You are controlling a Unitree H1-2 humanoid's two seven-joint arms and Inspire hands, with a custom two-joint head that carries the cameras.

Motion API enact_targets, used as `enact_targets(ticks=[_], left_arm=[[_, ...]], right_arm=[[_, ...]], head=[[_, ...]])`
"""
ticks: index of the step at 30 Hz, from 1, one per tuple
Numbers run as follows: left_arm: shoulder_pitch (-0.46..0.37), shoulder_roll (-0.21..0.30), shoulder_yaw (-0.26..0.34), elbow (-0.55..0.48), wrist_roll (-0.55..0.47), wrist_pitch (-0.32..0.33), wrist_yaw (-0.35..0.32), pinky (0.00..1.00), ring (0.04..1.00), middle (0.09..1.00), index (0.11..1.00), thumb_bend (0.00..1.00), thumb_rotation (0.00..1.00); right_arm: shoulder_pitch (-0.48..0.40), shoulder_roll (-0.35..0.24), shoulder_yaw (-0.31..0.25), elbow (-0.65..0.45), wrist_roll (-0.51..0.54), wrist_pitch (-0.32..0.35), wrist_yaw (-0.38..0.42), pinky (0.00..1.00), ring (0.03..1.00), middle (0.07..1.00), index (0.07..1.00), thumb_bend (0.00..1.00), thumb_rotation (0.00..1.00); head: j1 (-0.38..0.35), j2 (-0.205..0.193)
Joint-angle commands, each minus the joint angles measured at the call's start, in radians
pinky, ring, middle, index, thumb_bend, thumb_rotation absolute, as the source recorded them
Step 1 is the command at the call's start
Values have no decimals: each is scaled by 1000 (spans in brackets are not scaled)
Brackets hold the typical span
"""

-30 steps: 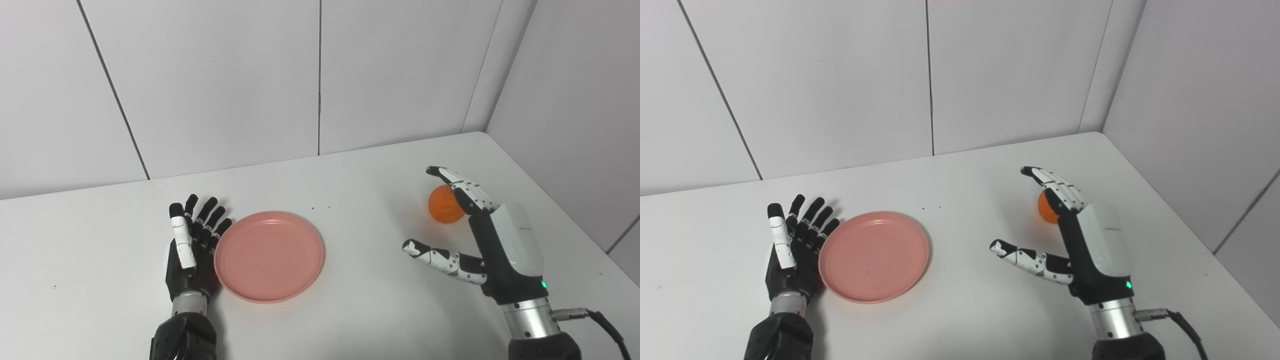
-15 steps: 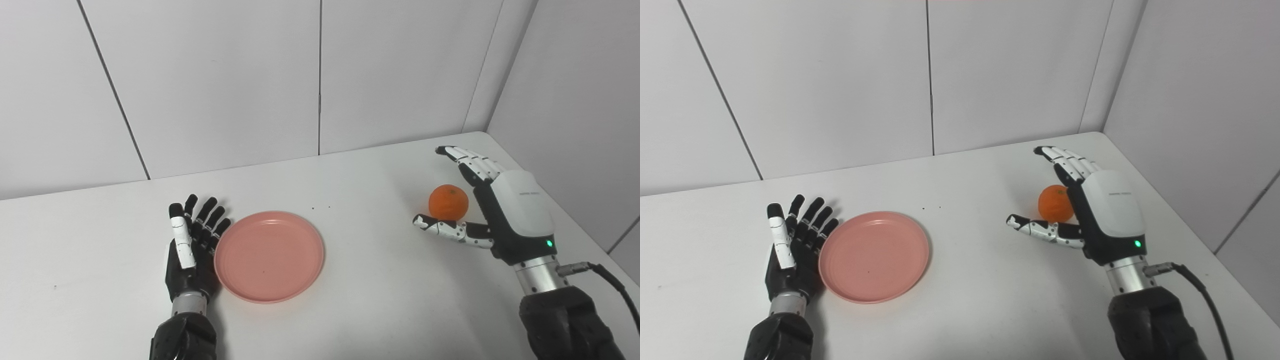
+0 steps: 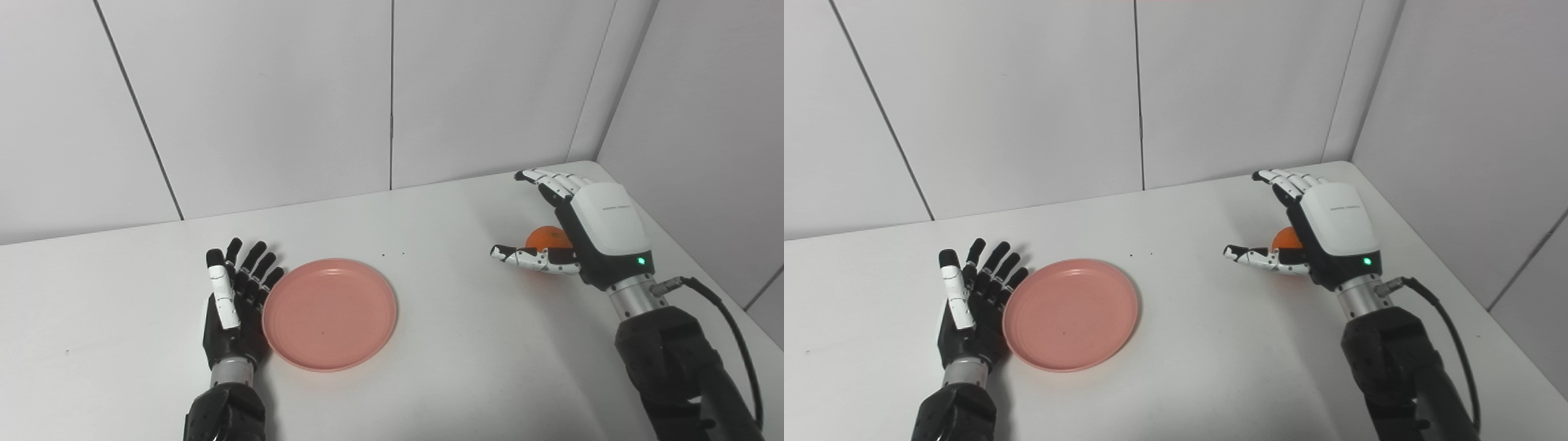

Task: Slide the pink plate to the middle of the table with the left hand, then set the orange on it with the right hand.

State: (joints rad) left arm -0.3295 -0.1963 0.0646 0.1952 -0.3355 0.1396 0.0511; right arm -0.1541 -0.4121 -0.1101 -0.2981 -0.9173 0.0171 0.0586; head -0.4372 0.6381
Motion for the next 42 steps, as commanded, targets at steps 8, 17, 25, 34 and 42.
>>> enact_targets(ticks=[8,17,25,34,42], left_arm=[[15,-33,-5,3,6,9,5,802,847,857,929,849,869],[18,-36,-4,2,1,10,4,801,844,854,927,847,863],[20,-37,0,-2,-3,15,6,808,840,851,926,844,857],[21,-39,1,-4,-5,18,8,810,835,847,924,840,854],[22,-37,0,-5,-3,17,7,807,838,848,925,841,850]], right_arm=[[-103,-27,23,75,-9,62,23,744,776,791,787,846,828],[-141,-58,41,190,6,73,21,716,764,783,789,853,815],[-189,-84,57,252,9,126,58,720,770,794,800,847,781],[-238,-130,103,275,-11,184,115,666,742,780,806,852,784],[-246,-134,123,308,1,206,111,663,730,768,794,860,756]], head=[[3,1],[5,2],[7,6],[8,7],[7,8]])
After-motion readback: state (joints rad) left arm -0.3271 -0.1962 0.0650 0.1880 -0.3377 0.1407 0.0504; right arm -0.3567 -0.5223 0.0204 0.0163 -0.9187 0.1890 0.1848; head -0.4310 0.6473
